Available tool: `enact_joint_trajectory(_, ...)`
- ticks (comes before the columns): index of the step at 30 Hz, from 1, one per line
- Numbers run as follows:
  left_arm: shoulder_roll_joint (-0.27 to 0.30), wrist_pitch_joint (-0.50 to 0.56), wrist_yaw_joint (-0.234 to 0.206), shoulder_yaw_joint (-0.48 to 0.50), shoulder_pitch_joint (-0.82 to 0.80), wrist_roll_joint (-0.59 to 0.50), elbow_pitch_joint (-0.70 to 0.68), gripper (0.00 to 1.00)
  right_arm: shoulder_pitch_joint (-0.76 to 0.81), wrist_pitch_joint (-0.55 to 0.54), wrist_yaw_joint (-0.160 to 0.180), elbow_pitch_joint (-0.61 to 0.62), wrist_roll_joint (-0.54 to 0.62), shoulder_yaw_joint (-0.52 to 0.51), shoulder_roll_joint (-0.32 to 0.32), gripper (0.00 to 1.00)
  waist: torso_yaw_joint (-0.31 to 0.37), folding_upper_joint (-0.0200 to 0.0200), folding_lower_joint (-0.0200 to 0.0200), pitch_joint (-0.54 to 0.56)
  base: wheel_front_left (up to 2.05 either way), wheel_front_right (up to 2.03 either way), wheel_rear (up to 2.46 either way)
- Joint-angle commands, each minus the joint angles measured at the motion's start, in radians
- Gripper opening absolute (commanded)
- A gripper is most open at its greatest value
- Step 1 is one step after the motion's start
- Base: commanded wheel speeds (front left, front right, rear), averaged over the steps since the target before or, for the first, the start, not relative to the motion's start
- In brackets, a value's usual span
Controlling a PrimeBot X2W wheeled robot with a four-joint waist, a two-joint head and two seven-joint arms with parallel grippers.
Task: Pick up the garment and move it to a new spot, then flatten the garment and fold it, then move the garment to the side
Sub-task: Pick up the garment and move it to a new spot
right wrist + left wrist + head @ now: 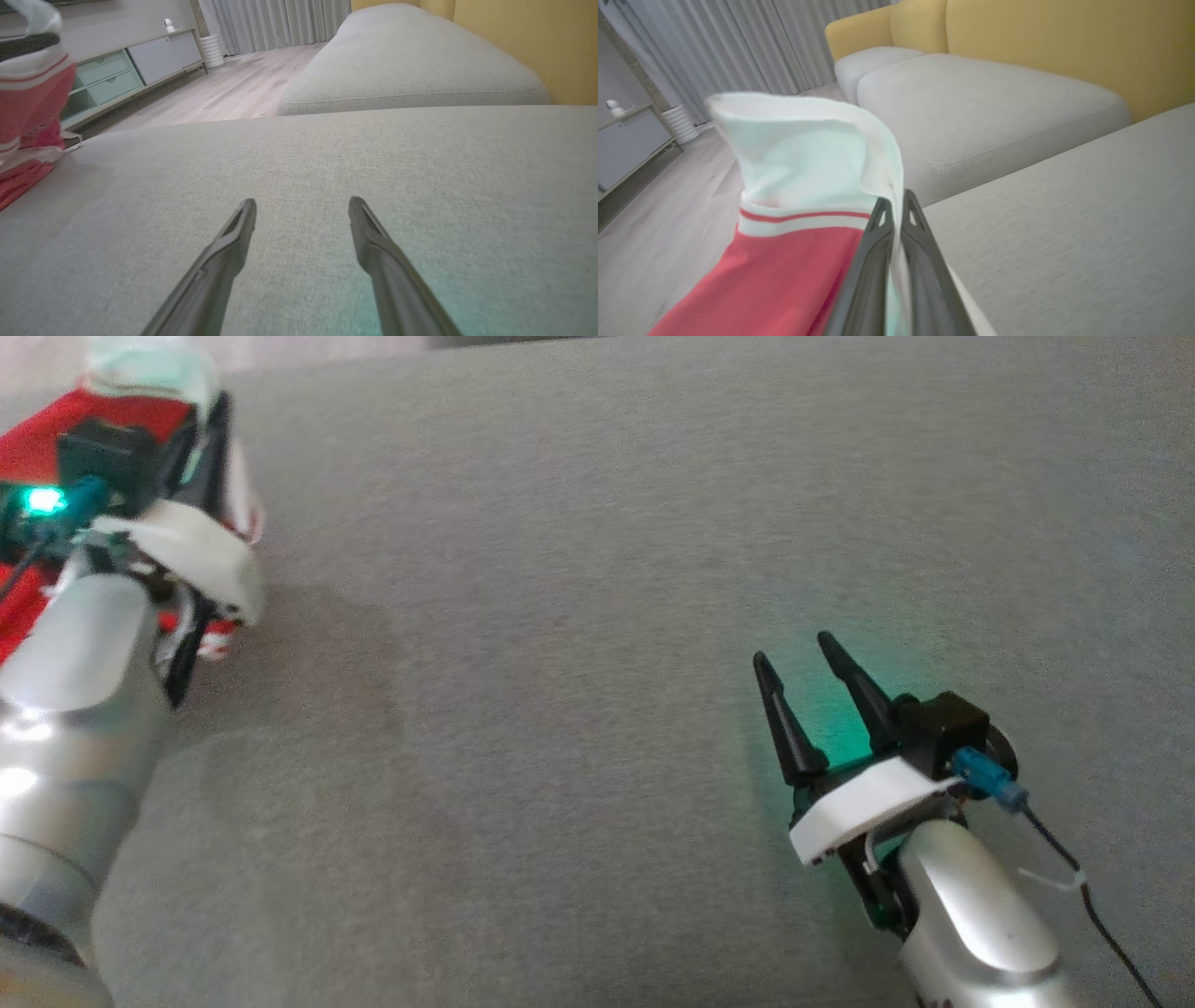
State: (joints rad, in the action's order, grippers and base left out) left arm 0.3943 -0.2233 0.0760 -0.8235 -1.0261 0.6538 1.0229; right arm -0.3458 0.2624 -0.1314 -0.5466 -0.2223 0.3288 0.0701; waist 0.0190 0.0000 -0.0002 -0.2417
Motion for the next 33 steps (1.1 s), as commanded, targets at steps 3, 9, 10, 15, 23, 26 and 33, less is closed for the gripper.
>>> enact_joint_trajectory(3, 0.007, -0.024, 0.014, 0.003, -0.061, -0.018, -0.078, 0.00, 0.014, -0.001, 0.001, 0.027, -0.022, 0.032, -0.019, 1.00, 0.122, 0.0000, 0.0002, 0.049, 0.00, 0.00, 0.00)
enact_joint_trajectory(9, -0.100, -0.032, 0.032, -0.032, -0.042, -0.015, -0.207, 0.00, 0.025, -0.001, 0.001, 0.043, -0.072, 0.096, -0.020, 1.00, 0.273, 0.0000, 0.0002, 0.059, 0.00, 0.00, 0.00)
enact_joint_trajectory(10, -0.121, -0.032, 0.034, -0.035, -0.042, -0.009, -0.221, 0.00, 0.026, -0.001, 0.001, 0.045, -0.076, 0.101, -0.020, 1.00, 0.291, 0.0000, 0.0002, 0.059, 0.00, 0.00, 0.00)
enact_joint_trajectory(15, -0.230, -0.032, 0.044, -0.077, -0.068, -0.004, -0.273, 0.00, 0.033, -0.001, 0.001, 0.045, -0.092, 0.122, -0.020, 1.00, 0.354, 0.0000, 0.0002, 0.060, 0.00, 0.00, 0.00)
enact_joint_trajectory(23, -0.321, -0.035, 0.049, -0.125, -0.043, 0.031, -0.285, 0.23, 0.042, -0.001, 0.001, 0.044, -0.098, 0.118, -0.020, 1.00, 0.360, 0.0000, 0.0002, 0.064, 0.00, 0.00, 0.00)
enact_joint_trajectory(26, -0.320, -0.036, 0.041, -0.124, -0.028, 0.029, -0.262, 1.00, 0.040, -0.001, 0.001, 0.046, -0.096, 0.113, -0.020, 1.00, 0.344, 0.0000, 0.0002, 0.064, 0.00, 0.00, 0.00)
enact_joint_trajectory(33, -0.255, -0.038, -0.018, -0.043, 0.085, -0.003, -0.250, 1.00, 0.041, -0.001, 0.001, 0.042, -0.070, 0.062, -0.020, 1.00, 0.230, 0.0000, 0.0002, 0.072, 0.00, 0.00, 0.00)
